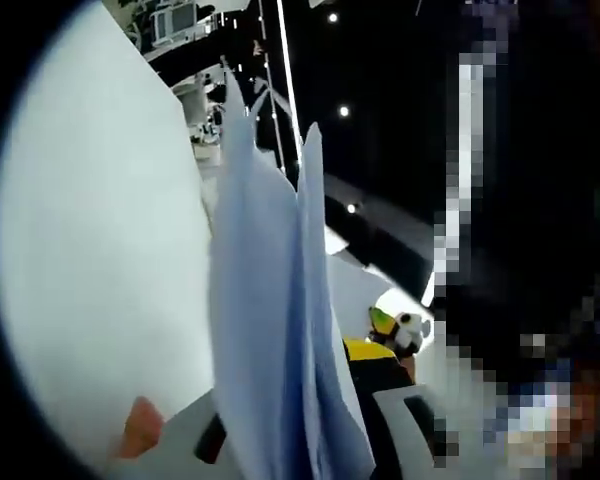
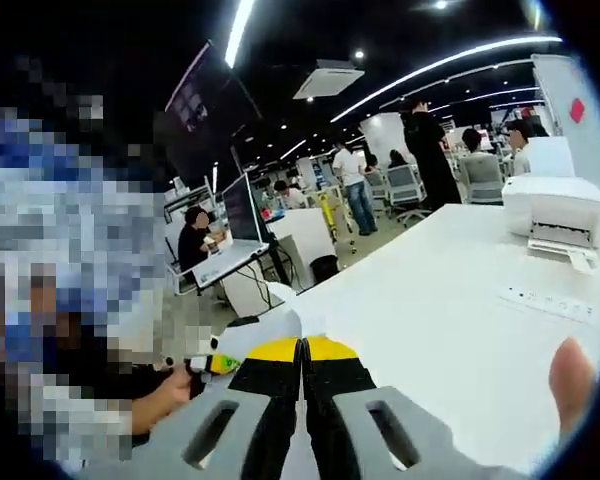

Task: Organize the stack of printing papers by aligning and flattening the scattered papers on the table

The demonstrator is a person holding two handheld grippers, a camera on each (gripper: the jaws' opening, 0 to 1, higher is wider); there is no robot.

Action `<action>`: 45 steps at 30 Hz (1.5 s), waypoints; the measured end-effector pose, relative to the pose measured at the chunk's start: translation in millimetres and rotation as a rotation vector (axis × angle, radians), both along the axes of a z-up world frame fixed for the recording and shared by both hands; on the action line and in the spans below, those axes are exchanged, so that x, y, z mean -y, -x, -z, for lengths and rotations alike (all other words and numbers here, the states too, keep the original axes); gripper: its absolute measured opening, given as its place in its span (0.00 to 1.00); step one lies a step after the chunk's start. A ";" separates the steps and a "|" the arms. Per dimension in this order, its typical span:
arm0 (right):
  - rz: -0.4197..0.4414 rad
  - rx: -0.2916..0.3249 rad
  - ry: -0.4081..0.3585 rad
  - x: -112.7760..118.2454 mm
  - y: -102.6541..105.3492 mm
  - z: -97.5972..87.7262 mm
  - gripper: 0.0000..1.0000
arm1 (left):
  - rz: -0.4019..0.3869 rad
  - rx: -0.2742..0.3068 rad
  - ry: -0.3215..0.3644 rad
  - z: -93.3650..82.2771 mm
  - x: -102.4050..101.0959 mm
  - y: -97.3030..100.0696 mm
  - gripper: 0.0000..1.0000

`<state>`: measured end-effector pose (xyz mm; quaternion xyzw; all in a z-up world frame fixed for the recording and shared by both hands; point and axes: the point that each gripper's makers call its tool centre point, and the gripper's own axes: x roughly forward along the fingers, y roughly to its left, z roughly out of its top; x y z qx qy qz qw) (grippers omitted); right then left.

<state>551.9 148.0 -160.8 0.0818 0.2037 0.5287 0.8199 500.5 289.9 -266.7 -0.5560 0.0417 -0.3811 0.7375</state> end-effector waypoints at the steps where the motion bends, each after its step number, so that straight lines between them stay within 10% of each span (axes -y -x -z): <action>1: -0.003 0.000 -0.002 -2.1 2.1 0.0 0.00 | 0.000 0.002 0.000 -0.5 0.1 0.1 0.17; 45: -0.111 -0.156 -0.085 -64.0 27.5 31.2 0.00 | -0.016 0.009 0.015 -6.3 3.4 -9.8 0.16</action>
